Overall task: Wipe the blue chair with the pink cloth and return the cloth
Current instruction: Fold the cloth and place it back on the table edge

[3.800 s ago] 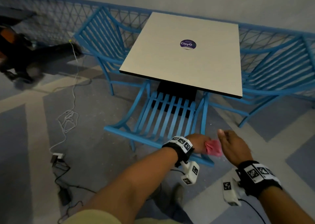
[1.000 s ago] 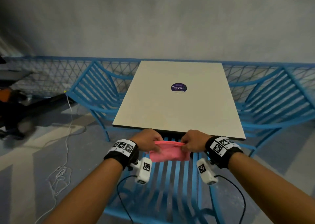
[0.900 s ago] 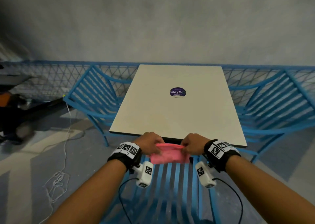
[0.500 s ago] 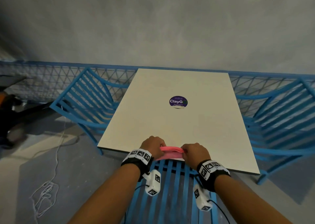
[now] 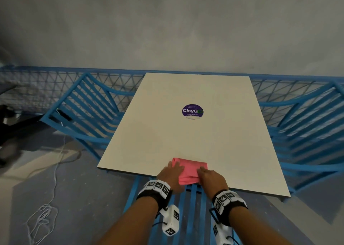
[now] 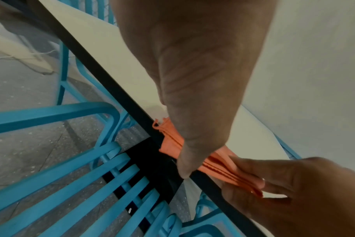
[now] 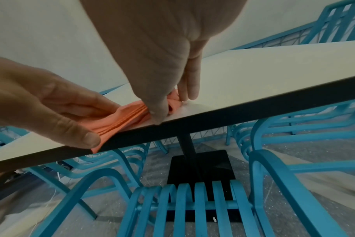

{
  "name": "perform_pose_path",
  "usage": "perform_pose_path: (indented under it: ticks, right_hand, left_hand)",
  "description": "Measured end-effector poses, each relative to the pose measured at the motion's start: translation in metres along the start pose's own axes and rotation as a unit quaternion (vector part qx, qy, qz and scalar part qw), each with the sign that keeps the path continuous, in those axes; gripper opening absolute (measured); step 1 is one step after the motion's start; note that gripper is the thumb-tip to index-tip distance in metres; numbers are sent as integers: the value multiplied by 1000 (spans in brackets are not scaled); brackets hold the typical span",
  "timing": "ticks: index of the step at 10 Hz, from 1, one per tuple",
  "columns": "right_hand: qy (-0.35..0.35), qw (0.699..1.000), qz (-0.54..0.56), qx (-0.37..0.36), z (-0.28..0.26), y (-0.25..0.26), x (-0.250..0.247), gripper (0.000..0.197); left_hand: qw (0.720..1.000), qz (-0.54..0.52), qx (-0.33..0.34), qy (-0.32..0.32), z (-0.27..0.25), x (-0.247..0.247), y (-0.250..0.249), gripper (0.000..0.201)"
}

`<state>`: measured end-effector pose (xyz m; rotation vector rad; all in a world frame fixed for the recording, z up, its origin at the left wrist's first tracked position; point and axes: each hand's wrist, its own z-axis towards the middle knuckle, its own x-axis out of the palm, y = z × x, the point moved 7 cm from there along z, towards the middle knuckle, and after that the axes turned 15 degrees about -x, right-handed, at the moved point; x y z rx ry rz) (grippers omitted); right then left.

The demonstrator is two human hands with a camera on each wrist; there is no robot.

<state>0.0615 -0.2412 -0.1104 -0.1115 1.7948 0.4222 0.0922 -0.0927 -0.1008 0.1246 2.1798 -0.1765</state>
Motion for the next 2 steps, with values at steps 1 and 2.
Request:
perform_pose_path:
  ticks: [1,2]
  right_hand:
    - [18,1000,14,1,-4,7,3,52]
    - [12,1000,4,-8,-8,16,-18,62]
  left_hand:
    - [997,75,7,-14,4,9,2,89]
    - [997,72,-6,-18,9,6,4,87]
